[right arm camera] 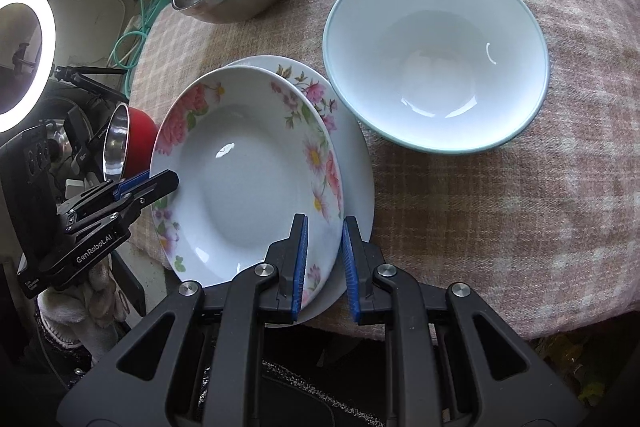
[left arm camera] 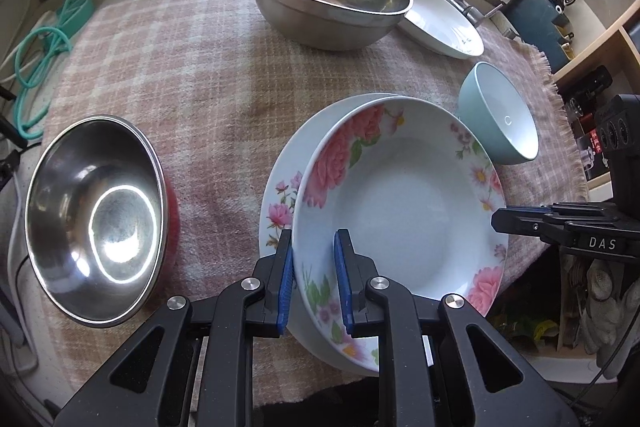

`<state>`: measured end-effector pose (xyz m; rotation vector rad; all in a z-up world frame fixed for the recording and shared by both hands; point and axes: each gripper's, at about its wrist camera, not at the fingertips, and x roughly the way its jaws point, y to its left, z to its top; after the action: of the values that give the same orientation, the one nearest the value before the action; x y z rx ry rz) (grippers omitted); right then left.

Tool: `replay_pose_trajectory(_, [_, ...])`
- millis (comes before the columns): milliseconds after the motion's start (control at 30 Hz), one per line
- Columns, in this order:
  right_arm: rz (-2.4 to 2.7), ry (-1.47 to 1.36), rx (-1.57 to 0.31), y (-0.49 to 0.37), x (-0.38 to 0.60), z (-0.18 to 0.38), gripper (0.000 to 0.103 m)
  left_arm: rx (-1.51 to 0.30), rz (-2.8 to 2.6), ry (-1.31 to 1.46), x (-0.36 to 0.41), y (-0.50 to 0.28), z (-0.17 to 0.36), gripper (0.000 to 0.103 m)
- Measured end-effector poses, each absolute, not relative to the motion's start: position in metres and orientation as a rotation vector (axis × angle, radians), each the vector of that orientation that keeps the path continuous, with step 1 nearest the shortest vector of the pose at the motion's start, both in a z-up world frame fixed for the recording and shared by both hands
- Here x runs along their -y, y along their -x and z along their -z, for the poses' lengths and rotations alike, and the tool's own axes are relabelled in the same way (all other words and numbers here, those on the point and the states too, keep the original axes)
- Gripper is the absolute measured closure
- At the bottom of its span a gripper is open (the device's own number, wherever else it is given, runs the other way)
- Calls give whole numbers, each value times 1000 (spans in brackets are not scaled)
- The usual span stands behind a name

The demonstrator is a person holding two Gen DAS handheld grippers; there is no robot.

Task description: Organize plates and bowls

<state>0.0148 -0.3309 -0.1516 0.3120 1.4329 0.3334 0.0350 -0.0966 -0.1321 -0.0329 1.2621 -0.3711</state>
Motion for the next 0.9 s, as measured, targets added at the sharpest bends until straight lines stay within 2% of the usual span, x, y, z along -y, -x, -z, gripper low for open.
replay_pose_trajectory(733, [-366, -320, -1377, -10, 345, 130, 83, -1225, 348, 39, 94, -38, 119, 86])
replay_pose_trajectory(900, [-380, -302, -1311, -8, 359, 104, 75, -1198, 358, 55, 94, -41, 104, 86])
